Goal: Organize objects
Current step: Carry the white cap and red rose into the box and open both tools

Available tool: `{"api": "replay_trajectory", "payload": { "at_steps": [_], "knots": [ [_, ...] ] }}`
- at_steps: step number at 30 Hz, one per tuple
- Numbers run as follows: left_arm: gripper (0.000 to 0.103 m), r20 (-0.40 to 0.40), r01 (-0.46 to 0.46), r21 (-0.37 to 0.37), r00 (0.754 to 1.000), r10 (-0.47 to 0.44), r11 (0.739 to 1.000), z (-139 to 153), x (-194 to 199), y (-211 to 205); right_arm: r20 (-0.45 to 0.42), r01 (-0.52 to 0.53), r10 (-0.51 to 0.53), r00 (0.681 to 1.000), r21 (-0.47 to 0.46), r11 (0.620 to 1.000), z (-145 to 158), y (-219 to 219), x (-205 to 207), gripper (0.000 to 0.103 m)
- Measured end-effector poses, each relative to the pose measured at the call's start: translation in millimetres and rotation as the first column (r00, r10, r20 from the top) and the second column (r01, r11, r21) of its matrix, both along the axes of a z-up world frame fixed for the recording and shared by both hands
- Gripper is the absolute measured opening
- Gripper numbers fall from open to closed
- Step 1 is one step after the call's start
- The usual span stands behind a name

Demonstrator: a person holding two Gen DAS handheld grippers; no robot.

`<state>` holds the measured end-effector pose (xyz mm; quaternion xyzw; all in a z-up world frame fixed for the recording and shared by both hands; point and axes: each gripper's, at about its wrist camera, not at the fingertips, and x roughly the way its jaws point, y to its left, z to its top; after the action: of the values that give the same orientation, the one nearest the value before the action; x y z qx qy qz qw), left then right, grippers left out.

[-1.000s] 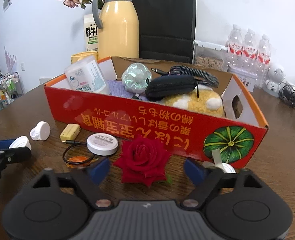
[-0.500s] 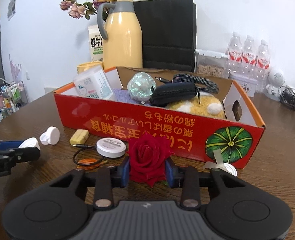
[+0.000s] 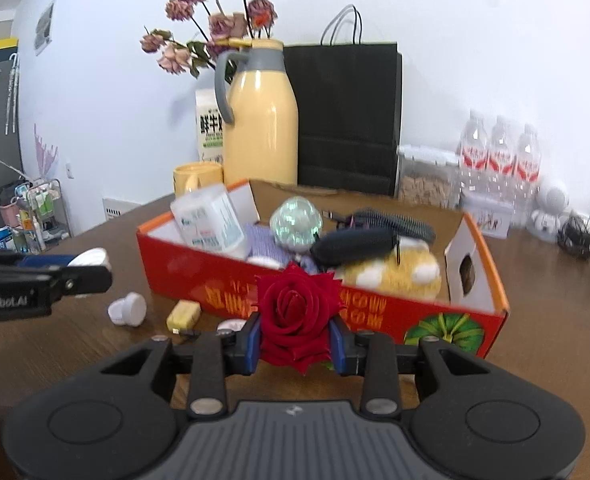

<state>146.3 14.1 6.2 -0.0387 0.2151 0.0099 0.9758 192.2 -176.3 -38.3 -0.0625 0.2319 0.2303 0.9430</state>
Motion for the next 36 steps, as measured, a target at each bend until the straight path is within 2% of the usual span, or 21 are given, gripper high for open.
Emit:
{"api": "replay_trajectory", "payload": {
  "at_steps": [14, 24, 28, 36],
  "knots": [
    [0.041, 0.069, 0.045, 0.013, 0.997, -0.046, 0.999, 40.3, 66.4, -35.0, 0.061, 0.016, -0.016, 0.998, 0.001, 1.0, 37.7, 4.9, 44.0, 0.033],
    [0.041, 0.041, 0.029, -0.013, 0.999, -0.029, 0.999, 40.1, 132.9, -40.6, 0.048, 0.051, -0.052, 0.997, 0.024, 0.998, 46.2, -0.2, 105.2, 0.033],
    [0.041, 0.027, 0.004, -0.064, 1.0, -0.003, 0.998, 36.0, 156.1, -38.7, 0.038, 0.064, -0.065, 0.997, 0.035, 0.997, 47.0, -1.3, 131.2, 0.033],
    [0.041, -0.002, 0.002, -0.046, 1.0, -0.002, 0.999, 29.0, 184.0, -40.4, -0.005, 0.082, -0.081, 0.997, 0.057, 0.995, 37.1, -8.5, 165.3, 0.033]
  ]
}}
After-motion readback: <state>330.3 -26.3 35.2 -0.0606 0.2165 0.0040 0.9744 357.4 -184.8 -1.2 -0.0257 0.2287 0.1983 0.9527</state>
